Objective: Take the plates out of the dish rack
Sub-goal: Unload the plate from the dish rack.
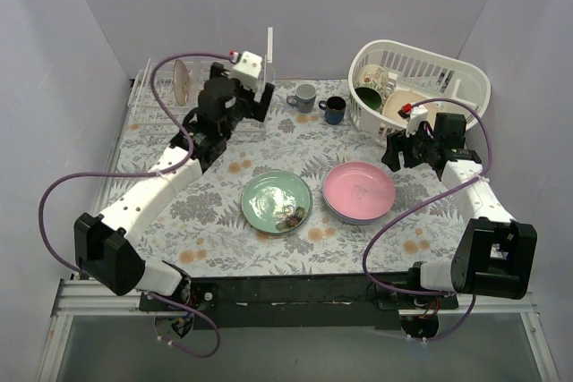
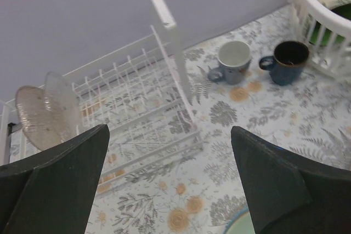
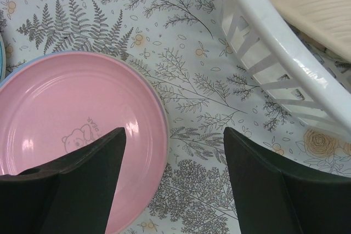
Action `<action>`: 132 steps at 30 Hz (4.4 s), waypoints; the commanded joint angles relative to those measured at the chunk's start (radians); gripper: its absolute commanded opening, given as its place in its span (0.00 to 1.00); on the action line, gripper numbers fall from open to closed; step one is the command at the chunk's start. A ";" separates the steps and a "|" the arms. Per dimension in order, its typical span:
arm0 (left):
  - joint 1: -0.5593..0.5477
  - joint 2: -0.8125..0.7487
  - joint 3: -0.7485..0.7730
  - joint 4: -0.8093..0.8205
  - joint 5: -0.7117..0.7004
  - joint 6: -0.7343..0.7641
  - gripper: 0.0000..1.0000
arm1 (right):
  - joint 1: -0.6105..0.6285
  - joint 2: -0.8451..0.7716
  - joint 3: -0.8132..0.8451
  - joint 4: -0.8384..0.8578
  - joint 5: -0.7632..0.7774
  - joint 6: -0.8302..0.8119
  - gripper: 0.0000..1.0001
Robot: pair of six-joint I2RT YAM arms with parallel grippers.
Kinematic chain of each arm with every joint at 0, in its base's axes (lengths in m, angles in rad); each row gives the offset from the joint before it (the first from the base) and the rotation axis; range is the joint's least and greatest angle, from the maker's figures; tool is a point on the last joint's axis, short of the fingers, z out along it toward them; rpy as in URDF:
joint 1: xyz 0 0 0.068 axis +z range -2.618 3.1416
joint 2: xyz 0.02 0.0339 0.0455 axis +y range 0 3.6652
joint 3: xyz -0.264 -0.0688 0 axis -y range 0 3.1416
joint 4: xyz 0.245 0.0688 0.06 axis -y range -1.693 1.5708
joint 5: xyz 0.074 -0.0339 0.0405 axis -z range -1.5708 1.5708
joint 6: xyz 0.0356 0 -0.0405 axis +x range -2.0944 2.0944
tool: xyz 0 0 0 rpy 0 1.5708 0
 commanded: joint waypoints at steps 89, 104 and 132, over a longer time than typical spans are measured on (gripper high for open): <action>0.660 0.614 0.538 -0.104 0.564 -0.110 0.65 | 0.037 0.074 0.017 -0.002 0.003 -0.028 0.84; 0.670 0.727 0.658 -0.141 0.612 -0.116 0.50 | 0.037 0.075 0.017 -0.005 0.009 -0.031 0.83; 0.708 0.778 0.713 -0.161 0.655 -0.185 0.00 | 0.037 0.074 0.016 -0.008 0.005 -0.032 0.83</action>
